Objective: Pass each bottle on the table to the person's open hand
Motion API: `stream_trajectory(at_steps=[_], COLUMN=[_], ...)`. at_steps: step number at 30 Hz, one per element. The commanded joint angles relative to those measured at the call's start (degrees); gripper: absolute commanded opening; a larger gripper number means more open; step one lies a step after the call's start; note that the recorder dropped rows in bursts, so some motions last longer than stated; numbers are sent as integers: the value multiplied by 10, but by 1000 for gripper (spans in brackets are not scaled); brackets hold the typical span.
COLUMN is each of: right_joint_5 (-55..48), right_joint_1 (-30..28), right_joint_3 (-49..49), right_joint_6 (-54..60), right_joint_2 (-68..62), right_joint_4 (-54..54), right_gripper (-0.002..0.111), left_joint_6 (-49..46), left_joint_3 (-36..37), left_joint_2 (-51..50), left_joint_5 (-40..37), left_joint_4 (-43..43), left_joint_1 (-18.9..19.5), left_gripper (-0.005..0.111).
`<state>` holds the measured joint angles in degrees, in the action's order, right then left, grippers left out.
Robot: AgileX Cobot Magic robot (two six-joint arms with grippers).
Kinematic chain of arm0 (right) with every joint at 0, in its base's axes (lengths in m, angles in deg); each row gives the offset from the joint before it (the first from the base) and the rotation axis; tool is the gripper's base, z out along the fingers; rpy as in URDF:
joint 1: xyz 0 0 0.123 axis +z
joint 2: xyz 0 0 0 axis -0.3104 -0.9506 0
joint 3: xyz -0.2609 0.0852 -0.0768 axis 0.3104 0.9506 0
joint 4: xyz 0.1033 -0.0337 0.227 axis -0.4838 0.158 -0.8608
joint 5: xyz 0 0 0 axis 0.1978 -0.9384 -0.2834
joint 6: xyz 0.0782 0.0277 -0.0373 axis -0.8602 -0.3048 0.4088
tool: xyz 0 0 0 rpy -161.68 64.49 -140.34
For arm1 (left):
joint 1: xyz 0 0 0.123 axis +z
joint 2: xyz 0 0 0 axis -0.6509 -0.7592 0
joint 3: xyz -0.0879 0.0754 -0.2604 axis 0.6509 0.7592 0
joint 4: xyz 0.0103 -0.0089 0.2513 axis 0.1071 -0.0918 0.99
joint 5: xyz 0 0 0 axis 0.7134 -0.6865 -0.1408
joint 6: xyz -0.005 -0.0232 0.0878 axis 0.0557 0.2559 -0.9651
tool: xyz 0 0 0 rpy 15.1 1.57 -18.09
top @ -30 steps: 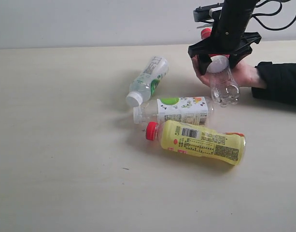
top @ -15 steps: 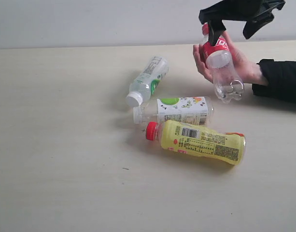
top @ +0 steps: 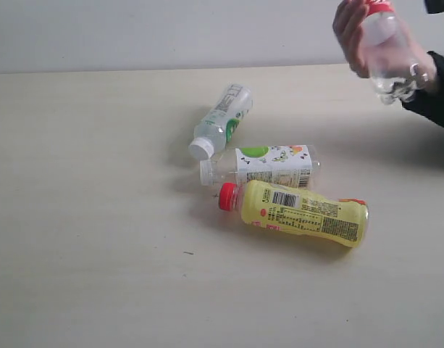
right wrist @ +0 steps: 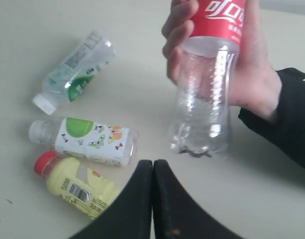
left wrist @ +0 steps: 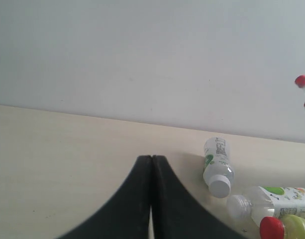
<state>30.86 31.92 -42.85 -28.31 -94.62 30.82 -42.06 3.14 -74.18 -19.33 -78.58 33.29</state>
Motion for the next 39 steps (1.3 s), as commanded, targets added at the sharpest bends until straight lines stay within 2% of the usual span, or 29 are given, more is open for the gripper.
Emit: stream_trajectory(at_steps=[1, 5, 9, 14, 17, 39], right_joint_5=[96, 163, 200, 160, 175, 162], right_joint_1=[-5, -5, -5, -5, -5, -5], right_joint_3=[182, 318, 412, 470, 484, 482], right_joint_6=[37, 100, 105, 105, 106, 105], right_joint_2=[212, 384, 524, 651, 699, 712], right_joint_4=[-32, -62, -89, -89, -105, -100], right_gripper=[0, 0, 0, 0, 0, 0], left_joint_6=[-1, -1, -1, -1, -1, -1], left_joint_3=[-1, -1, -1, -1, -1, -1], left_joint_2=[4, 4, 4, 4, 4, 4], left_joint_5=[2, 2, 2, 2, 2, 2], left_joint_4=[3, 3, 3, 3, 3, 3], left_joint_1=[1, 1, 1, 1, 1, 1], left_gripper=[1, 1, 1, 1, 1, 1])
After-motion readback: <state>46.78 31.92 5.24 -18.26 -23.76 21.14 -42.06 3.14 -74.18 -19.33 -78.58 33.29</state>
